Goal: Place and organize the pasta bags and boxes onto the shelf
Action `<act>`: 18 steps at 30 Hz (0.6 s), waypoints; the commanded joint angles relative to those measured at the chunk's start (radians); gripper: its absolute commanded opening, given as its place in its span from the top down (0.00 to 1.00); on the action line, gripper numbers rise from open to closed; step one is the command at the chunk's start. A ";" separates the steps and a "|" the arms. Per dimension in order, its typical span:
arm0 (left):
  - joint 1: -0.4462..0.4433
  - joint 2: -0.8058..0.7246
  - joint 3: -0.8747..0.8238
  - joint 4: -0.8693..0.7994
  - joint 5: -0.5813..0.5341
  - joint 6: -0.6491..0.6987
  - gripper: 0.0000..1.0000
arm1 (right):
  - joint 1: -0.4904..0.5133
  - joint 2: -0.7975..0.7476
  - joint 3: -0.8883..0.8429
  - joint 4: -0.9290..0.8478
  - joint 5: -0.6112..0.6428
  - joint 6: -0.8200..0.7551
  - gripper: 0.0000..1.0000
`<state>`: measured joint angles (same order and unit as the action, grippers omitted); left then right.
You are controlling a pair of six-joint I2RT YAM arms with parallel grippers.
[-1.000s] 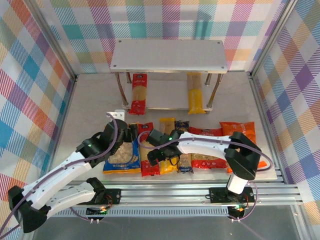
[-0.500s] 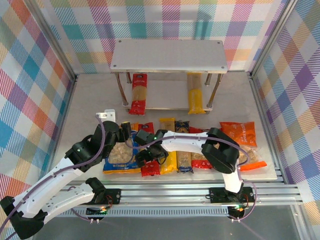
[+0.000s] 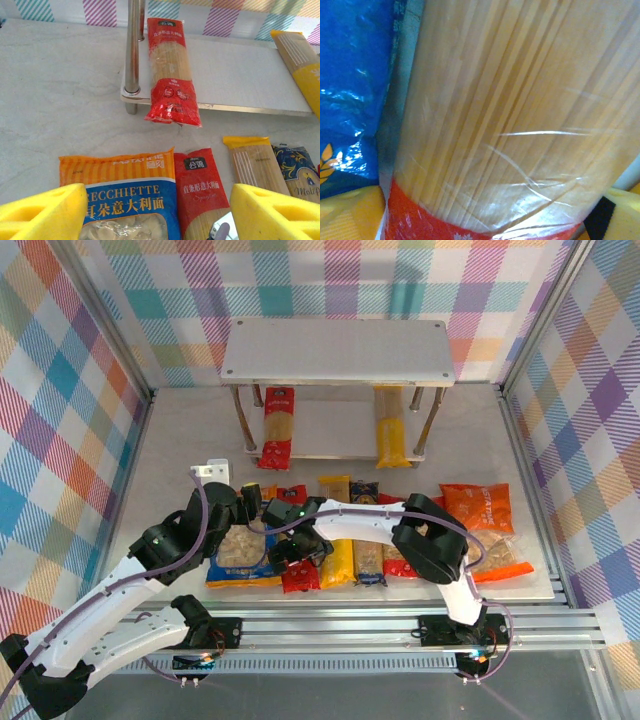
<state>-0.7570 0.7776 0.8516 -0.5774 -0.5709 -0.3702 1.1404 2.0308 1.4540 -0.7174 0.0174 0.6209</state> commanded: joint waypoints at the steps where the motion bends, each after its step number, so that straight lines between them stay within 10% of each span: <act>1: 0.001 -0.005 0.002 -0.009 -0.027 0.016 0.24 | 0.015 0.050 0.029 -0.033 -0.042 0.004 0.01; 18: 0.001 0.000 -0.011 0.001 -0.023 0.014 0.24 | 0.013 0.129 0.032 -0.062 -0.102 0.018 0.39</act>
<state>-0.7570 0.7776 0.8509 -0.5774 -0.5709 -0.3702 1.1255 2.0953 1.5326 -0.8330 0.0319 0.6224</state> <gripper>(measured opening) 0.757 0.626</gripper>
